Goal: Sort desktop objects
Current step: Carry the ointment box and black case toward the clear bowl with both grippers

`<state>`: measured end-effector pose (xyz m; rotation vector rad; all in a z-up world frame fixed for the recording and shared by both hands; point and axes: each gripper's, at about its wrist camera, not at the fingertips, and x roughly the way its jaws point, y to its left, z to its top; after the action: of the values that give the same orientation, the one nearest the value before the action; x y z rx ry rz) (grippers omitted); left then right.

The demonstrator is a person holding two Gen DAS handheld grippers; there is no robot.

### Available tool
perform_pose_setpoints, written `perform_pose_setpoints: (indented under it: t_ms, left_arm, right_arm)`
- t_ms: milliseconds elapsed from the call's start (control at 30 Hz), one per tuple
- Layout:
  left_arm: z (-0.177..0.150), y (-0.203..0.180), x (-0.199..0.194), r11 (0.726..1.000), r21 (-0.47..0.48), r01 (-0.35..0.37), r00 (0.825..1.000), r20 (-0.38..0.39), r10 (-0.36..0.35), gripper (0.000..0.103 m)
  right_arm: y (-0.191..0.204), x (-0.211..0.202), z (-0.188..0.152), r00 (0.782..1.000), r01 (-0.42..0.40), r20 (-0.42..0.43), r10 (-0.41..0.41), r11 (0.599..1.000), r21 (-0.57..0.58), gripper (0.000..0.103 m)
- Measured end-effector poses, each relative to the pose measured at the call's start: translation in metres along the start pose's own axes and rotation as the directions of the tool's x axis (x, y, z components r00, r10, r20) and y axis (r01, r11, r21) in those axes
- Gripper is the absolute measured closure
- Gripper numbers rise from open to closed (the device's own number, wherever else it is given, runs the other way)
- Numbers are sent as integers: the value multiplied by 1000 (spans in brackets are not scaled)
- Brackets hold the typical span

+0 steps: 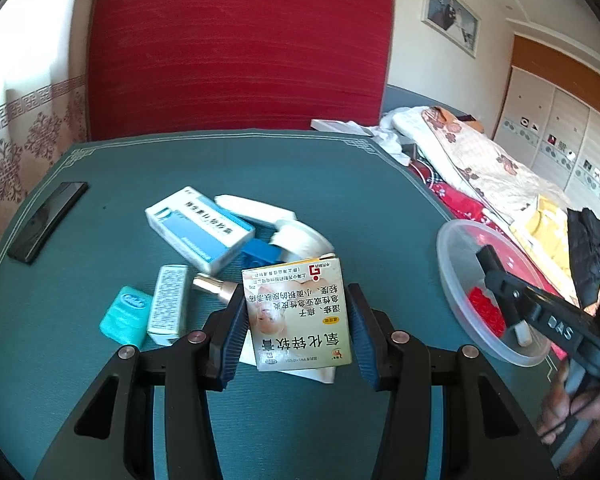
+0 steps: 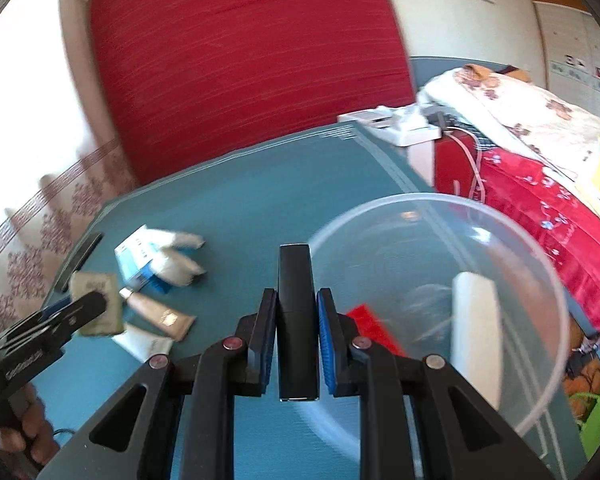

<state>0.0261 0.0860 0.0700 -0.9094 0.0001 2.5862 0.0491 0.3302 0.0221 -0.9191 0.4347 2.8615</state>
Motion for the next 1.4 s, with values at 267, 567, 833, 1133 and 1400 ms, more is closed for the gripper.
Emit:
perform_pose_setpoints:
  t_ms: [267, 567, 833, 1133, 1400]
  left_arm:
    - [-1, -22, 0, 999, 45, 16, 1000, -12, -15, 52]
    - [-4, -28, 2, 998, 55, 16, 1000, -24, -15, 52]
    - [-5, -27, 5, 998, 58, 21, 999, -33, -19, 52]
    - [-4, -37, 4, 996, 84, 30, 999, -36, -27, 52]
    - [6, -56, 8, 991, 126, 55, 998, -36, -50, 52]
  right_arm:
    - [-27, 26, 7, 999, 12, -35, -11, 1000, 29, 81]
    - [-19, 51, -2, 990, -65, -128, 63, 998, -12, 81]
    - [-10, 52, -12, 979, -113, -176, 105, 993, -41, 81]
    - [-5, 39, -23, 958, -198, -217, 187, 980, -30, 81]
    - [-11, 16, -16, 980, -162, -124, 156, 986, -33, 77]
